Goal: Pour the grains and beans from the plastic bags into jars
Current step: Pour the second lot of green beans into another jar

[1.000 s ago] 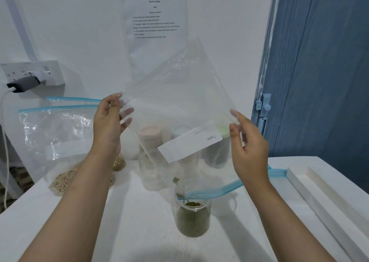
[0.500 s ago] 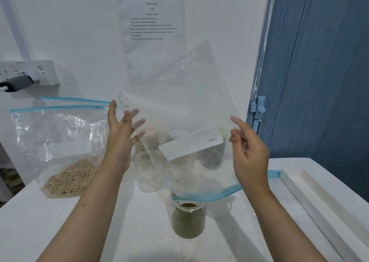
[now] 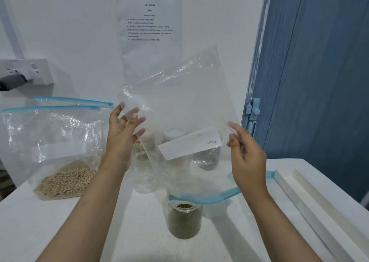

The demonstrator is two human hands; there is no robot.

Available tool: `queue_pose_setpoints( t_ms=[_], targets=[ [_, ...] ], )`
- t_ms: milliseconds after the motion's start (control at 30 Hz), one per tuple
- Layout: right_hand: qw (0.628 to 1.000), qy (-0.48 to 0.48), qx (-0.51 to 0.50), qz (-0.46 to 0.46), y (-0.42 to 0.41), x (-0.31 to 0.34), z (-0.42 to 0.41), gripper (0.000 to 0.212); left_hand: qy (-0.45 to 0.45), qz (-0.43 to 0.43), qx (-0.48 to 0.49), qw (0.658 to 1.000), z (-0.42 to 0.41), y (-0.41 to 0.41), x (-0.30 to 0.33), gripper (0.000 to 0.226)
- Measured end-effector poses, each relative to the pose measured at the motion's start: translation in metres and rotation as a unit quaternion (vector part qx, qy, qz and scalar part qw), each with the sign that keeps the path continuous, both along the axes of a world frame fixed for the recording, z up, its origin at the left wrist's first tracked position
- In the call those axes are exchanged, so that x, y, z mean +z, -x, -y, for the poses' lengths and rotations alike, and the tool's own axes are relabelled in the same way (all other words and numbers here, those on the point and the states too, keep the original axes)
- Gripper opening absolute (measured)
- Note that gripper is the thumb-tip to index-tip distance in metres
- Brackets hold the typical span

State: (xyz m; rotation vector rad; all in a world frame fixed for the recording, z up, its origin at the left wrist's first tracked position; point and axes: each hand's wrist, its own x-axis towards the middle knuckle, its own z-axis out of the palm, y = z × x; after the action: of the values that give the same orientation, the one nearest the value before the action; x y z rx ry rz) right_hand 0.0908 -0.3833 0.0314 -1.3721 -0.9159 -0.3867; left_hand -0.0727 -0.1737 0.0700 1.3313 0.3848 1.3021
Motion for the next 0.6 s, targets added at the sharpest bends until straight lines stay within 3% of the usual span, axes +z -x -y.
queue_pose_setpoints(
  t_ms=[233, 600],
  targets=[
    [1.0, 0.007, -0.004, 0.005, 0.0019, 0.0004, -0.001, 0.029, 0.023, 0.009, 0.001, 1.0, -0.001, 0.0025, 0.0044, 0.037],
    [1.0, -0.009, -0.008, -0.013, -0.0021, -0.0032, -0.001, 0.026, -0.004, -0.016, -0.026, 1.0, 0.0033, -0.0006, -0.0018, 0.053]
  ],
)
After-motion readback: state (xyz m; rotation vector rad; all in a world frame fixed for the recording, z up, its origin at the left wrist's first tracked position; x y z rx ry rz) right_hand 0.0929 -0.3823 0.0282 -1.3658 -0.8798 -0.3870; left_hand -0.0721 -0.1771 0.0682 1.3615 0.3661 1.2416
